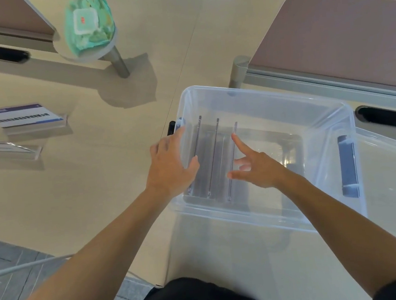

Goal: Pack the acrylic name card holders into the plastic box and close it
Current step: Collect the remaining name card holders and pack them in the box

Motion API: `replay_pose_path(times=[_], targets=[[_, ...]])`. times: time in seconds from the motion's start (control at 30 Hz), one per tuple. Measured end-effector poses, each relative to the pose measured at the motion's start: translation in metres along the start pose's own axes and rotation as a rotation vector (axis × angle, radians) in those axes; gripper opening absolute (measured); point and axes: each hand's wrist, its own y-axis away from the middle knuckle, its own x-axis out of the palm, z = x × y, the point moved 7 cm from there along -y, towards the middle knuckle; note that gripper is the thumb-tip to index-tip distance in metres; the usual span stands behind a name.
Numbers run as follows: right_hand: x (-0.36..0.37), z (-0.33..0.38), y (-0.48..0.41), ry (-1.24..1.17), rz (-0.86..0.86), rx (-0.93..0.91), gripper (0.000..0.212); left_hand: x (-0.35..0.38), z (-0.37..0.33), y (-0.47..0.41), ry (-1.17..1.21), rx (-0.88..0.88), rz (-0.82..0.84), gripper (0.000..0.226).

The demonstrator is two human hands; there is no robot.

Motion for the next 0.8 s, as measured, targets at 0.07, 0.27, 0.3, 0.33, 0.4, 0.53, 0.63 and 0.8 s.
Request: replay_pose_path(times=[0.07,0.27,0.3,0.33,0.4,0.53,0.63,0.8], targets=[[0.0004,0.0013,-0.0008,0.008,-0.004,0.002,0.103,0.0007,0.002,0.0,0.001,-0.005,-0.002,0.073],[0.0009,0.0015,-0.0035,0.028,-0.023,-0.005,0.102,0.001,0.0023,0.0004,0.007,-0.001,-0.001,0.073],[0.0009,0.0016,-0.004,0.026,-0.026,-0.006,0.101,0.0008,0.0023,0.0001,0.003,-0.001,-0.002,0.073],[0.0007,0.0013,-0.0044,0.023,-0.029,-0.006,0.101,0.0008,0.0023,0.0001,0.0,-0.001,-0.001,0.073],[0.0007,0.0012,-0.0049,0.024,-0.031,-0.006,0.1,0.0013,0.0028,0.0002,-0.001,-0.003,0.0,0.073],[0.0016,-0.0002,-0.0062,0.017,-0.035,-0.011,0.101,0.0019,0.0034,-0.0003,-0.005,-0.007,0.002,0.074],[0.0022,0.0,-0.0072,0.014,-0.033,-0.016,0.101,0.0017,0.0033,-0.0002,-0.002,-0.006,0.001,0.073],[0.0014,0.0001,-0.0067,0.007,-0.032,-0.017,0.1,0.002,0.0029,0.0005,0.0,-0.009,0.002,0.073]])
